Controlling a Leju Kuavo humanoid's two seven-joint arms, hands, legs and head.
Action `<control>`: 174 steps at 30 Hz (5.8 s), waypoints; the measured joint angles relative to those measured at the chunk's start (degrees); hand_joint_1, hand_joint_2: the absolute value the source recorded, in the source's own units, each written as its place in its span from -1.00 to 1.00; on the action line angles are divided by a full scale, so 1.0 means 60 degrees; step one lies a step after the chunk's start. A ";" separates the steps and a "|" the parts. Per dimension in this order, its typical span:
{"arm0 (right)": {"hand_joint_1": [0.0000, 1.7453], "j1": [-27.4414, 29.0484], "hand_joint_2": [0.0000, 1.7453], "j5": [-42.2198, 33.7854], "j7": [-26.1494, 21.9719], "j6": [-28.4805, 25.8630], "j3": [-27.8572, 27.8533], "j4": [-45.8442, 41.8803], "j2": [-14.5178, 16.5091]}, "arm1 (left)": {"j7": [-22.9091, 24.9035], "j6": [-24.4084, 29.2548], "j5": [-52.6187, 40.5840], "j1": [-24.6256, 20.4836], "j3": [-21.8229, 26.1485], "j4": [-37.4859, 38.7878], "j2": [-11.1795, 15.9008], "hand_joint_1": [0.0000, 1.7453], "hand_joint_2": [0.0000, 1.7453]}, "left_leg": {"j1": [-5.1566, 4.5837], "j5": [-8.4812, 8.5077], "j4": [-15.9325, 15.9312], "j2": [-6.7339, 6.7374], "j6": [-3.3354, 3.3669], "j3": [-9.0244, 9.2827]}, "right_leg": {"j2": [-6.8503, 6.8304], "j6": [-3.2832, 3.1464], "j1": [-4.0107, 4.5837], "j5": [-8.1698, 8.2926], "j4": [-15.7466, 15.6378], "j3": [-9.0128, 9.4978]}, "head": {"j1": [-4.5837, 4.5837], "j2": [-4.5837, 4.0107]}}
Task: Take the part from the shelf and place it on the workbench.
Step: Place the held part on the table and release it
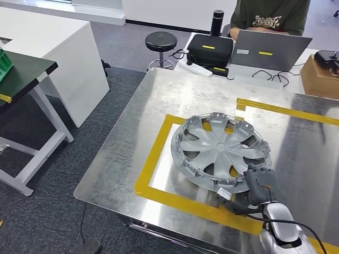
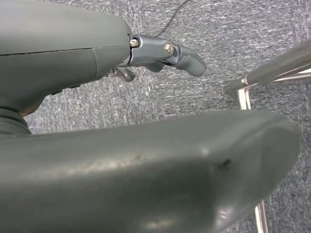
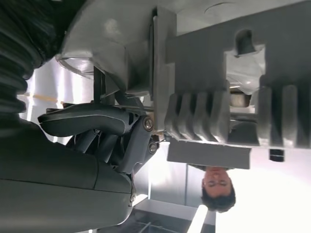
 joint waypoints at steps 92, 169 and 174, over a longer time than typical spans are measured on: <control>-1.00 0.4624 -0.50 -0.7258 -0.3876 0.6491 -0.6798 -0.3581 -0.6880 | -0.0195 -0.0172 -0.0613 0.0214 0.1409 0.0000 0.0282 -1.00 -1.00 | -0.0189 0.0165 0.0028 -0.0101 0.0183 -0.0466 | -0.0074 0.0193 -0.0162 0.0195 -0.0057 -0.0356 | -0.0001 0.0000; -1.00 0.3112 -1.00 -1.2115 -0.8008 0.2339 -0.5028 -0.6253 0.2354 | -0.0168 0.0004 -0.1407 0.0151 0.1967 0.0000 -0.0009 -1.00 -1.00 | -0.0183 0.0280 0.0019 -0.0087 0.0127 -0.0636 | -0.0056 0.0148 -0.0143 0.0312 -0.0050 -0.0521 | 0.0000 0.0000; -1.00 0.3143 -1.00 -1.2221 -0.8008 0.2141 -0.4853 -0.6440 0.2430 | -0.0168 0.0004 -0.1409 0.0151 0.2014 0.0000 -0.0009 -1.00 -1.00 | -0.0183 0.0281 0.0019 -0.0087 0.0128 -0.0636 | -0.0055 0.0148 -0.0143 0.0313 -0.0050 -0.0521 | 0.0000 0.0000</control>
